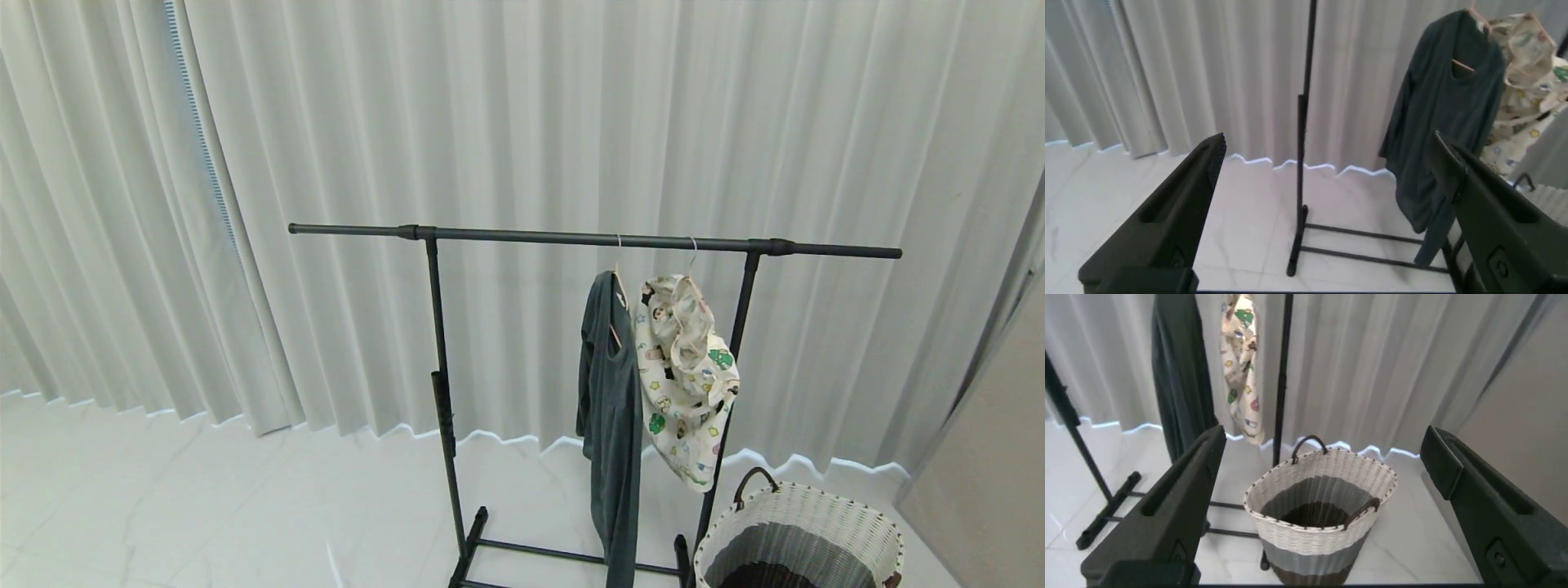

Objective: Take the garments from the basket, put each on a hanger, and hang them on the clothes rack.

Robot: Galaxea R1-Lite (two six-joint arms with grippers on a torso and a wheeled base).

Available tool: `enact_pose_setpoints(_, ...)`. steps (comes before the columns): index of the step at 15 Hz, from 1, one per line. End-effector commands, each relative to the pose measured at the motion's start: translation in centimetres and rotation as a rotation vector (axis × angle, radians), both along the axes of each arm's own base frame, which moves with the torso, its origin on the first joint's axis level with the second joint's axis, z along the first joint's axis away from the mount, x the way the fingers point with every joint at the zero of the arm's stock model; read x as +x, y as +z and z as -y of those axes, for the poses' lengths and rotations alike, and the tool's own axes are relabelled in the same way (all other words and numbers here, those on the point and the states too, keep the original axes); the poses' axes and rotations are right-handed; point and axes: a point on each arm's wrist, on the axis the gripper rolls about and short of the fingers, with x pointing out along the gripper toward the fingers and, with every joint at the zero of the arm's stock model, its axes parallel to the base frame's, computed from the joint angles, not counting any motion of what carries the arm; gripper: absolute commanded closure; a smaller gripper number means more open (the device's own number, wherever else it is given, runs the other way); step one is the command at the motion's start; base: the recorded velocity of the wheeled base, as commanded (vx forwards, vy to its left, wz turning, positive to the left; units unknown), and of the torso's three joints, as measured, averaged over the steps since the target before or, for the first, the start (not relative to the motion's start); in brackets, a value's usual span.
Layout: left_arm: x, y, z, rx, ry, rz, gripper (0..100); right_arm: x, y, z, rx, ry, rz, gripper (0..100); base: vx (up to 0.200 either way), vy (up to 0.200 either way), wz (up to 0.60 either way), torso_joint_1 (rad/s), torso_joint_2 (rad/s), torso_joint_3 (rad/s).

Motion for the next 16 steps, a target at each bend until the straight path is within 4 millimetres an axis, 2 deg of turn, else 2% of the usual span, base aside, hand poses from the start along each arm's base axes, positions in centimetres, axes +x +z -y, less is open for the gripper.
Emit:
enact_pose_setpoints(1, 0.01, 0.01, -0.17, 0.001, -0.142, -0.006, 0, -0.21, -0.04, 0.1, -0.004, 0.061, 0.027, 0, 0.0, 0.0, 0.0, 0.0, 0.0, 0.0)
enact_pose_setpoints(3, 0.05, 0.0, -0.41, 0.012, -0.021, -0.004, 0, -0.53, -0.13, 0.07, -0.005, 0.042, 0.069, 0, 0.0, 0.0, 0.0, 0.0, 0.0, 0.0)
enact_pose_setpoints(4, 0.07, -0.02, -0.77, 0.008, 0.142, -0.005, 0, -0.6, -0.15, 0.09, 0.0, 0.022, 0.079, 0, 0.0, 0.0, 0.0, 0.0, 0.0, 0.0)
enact_pose_setpoints(16, 0.05, -0.25, -0.69, -0.036, 0.105, -0.027, 0, -0.6, -0.15, 0.1, 0.014, 0.017, 0.078, 0, 0.0, 0.0, 0.0, 0.0, 0.0, 0.0)
